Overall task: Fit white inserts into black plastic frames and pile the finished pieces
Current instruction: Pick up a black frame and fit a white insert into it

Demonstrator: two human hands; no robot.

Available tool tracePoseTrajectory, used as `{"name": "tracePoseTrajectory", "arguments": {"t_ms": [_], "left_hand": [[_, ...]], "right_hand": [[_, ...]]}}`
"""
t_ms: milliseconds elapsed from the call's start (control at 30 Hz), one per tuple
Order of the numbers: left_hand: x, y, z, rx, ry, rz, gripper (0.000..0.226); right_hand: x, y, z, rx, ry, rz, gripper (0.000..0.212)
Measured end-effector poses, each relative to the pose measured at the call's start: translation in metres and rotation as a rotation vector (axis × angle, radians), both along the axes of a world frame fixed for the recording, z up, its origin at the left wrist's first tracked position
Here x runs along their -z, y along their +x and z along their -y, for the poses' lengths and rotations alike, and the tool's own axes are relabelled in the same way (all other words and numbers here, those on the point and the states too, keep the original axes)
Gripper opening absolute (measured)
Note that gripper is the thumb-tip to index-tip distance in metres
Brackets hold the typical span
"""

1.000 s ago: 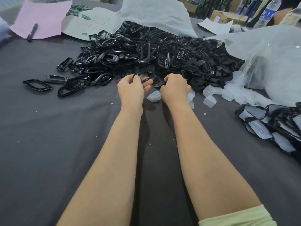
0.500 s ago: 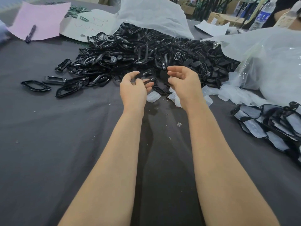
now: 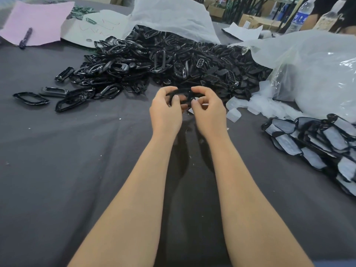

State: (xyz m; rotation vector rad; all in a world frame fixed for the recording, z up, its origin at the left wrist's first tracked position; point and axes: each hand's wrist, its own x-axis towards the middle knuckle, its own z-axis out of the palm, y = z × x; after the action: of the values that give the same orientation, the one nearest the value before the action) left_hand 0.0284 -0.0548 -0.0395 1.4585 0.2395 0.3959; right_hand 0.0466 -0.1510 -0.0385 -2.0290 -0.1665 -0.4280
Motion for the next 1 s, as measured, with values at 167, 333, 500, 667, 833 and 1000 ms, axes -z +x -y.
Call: {"name": "tracePoseTrajectory", "arguments": {"t_ms": [167,333,500,667,833,1000], "left_hand": [[0.0023,0.0044,0.0021,0.005,-0.008,0.006,0.021],[0.0007,0.0041,0.0033,0.034,0.01,0.012,0.022],[0.0012,-0.001,0.0084,0.078,0.327,0.143,0.019],[0.0017,0.0011,0.0059,0.077,0.24,0.11,0.02],[-0.0009,0.0005,0.0035,0.06,0.102,0.06,0.017],[-0.0021,-0.0016,0.0031,0.08,0.144,0.063,0.009]], "right_hand": [[-0.0029,0.0041,0.0061,0.076,0.498,-0.188,0.025],[-0.008,0.0039,0.0055,0.005,0.633,-0.215,0.02],[-0.0044,-0.0001,0.0049,0.017,0.563,-0.183,0.015],[-0.0078,0.001,0.0071,-0.106,0.764,-0.305,0.017],[-0.0064,-0.0005,0.0106,-0.036,0.296,-0.119,0.013],[-0.0068,-0.0023,0.011,-0.024,0.036,-0.04,0.006]]}}
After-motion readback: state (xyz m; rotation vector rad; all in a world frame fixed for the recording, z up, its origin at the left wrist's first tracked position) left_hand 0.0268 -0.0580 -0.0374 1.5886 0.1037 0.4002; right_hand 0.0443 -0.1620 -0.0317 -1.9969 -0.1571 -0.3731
